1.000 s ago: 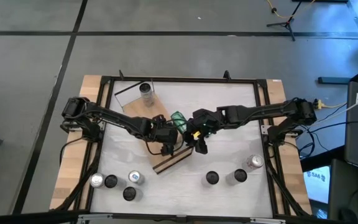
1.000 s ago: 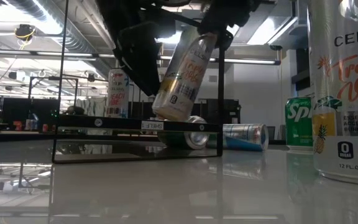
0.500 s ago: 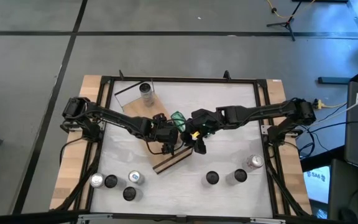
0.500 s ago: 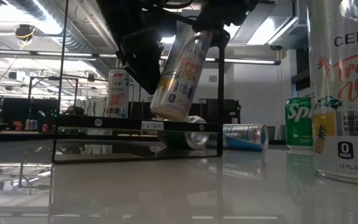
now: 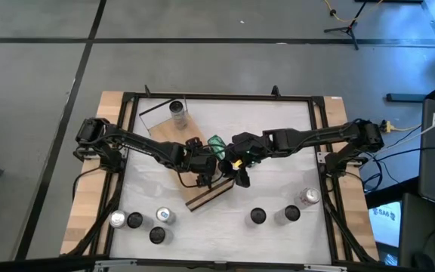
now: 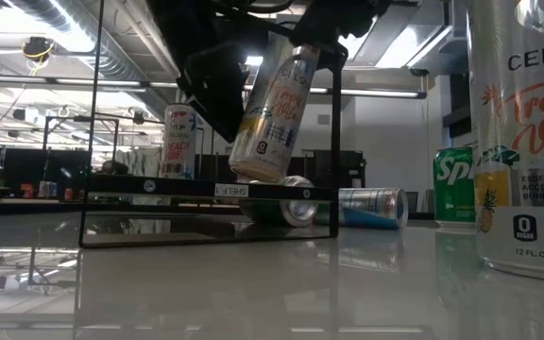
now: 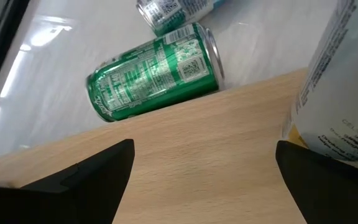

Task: Place canned beverage on shelf
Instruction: Put the white yellow soda can on the shelf

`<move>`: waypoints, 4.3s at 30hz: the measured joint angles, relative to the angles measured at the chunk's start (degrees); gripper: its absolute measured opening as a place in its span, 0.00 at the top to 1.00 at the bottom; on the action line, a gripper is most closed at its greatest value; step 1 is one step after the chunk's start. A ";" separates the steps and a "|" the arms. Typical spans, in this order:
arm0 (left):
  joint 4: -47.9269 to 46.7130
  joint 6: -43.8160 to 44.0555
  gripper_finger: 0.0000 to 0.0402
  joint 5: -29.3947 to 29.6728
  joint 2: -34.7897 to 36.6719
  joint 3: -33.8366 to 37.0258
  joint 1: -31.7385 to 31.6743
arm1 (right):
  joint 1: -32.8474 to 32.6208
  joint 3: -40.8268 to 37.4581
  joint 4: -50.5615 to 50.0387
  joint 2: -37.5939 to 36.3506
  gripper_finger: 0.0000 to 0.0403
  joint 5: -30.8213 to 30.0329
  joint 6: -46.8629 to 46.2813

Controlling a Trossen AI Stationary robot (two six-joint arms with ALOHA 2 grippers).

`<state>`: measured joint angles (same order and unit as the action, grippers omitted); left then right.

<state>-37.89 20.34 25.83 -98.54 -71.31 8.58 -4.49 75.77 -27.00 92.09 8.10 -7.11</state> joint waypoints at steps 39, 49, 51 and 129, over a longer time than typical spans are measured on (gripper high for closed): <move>-7.54 -0.47 0.04 -1.51 10.44 -0.02 0.54 | 0.00 8.95 -8.16 -0.09 0.11 0.20 19.07; -8.87 1.23 0.04 -1.12 17.87 -0.09 2.30 | 0.02 10.67 -9.15 -0.11 0.11 3.54 34.68; -8.89 2.26 0.04 -1.05 18.92 -0.09 2.34 | 0.02 10.67 -9.16 -0.11 0.11 3.54 34.93; -7.06 5.03 0.04 -1.43 19.32 -0.07 2.58 | 2.32 10.60 -5.97 7.54 0.11 10.35 24.93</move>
<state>-44.95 25.36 24.40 -79.22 -71.37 11.16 -2.17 86.37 -32.97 99.63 18.45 17.82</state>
